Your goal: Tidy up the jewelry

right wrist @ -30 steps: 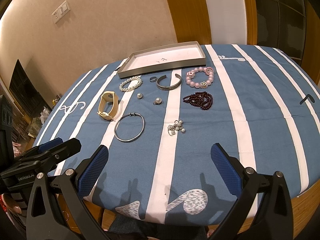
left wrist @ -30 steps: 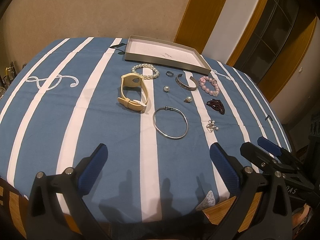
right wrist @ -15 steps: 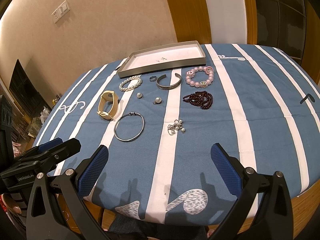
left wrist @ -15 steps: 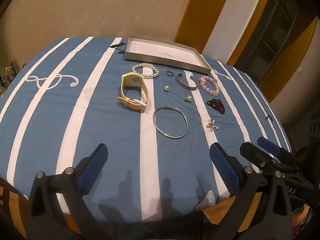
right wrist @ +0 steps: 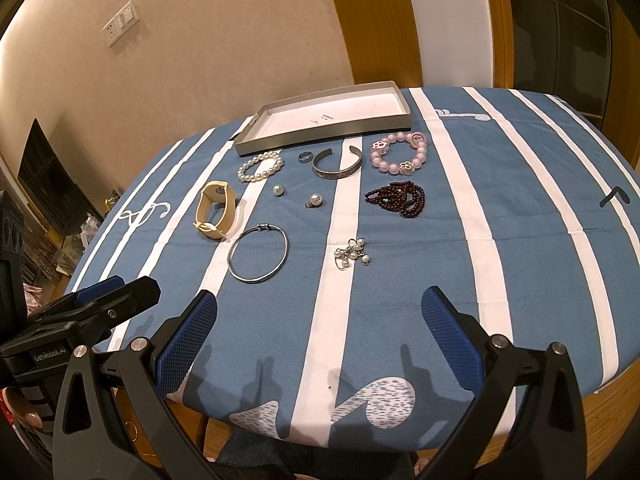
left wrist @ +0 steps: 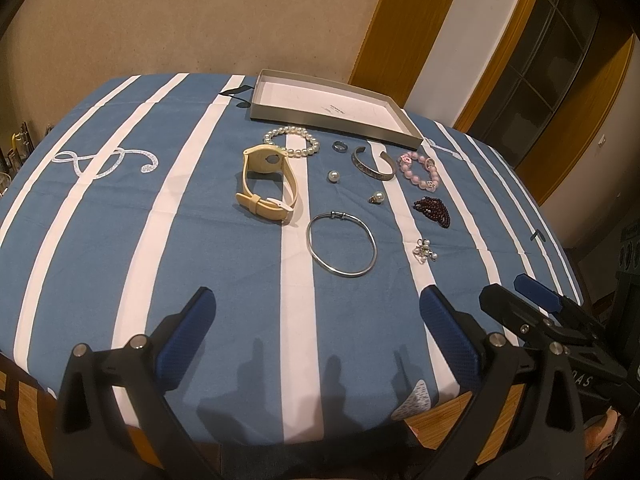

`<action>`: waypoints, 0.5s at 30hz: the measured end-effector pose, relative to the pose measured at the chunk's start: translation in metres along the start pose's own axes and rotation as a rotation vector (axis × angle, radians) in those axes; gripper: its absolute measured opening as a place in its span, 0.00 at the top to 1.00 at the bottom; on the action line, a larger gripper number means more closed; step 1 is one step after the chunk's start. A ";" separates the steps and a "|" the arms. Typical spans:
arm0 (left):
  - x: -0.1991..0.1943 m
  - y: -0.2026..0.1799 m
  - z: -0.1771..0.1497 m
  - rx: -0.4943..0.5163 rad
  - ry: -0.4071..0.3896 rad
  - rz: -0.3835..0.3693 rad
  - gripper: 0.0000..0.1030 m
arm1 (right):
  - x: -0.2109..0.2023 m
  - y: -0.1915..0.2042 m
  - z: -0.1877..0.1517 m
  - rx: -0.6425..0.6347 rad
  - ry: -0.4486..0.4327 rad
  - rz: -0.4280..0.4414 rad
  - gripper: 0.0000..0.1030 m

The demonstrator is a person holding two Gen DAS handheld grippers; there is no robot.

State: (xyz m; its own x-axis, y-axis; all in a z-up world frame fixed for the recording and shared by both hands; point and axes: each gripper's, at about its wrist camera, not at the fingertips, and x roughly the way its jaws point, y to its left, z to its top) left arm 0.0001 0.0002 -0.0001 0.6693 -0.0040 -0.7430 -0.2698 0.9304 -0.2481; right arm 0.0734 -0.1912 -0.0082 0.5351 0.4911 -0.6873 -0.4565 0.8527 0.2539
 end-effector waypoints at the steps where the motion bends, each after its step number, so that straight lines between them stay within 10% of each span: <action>1: 0.000 0.000 0.000 0.000 0.000 0.000 0.02 | 0.000 0.000 0.000 0.000 0.000 0.000 0.01; 15: 0.000 0.000 0.000 -0.001 0.001 0.000 0.02 | 0.001 0.001 -0.001 0.000 0.001 0.000 0.01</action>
State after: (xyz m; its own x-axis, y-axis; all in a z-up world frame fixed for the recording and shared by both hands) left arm 0.0001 0.0002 -0.0001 0.6689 -0.0042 -0.7433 -0.2705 0.9301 -0.2487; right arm 0.0733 -0.1901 -0.0095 0.5343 0.4907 -0.6883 -0.4562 0.8529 0.2539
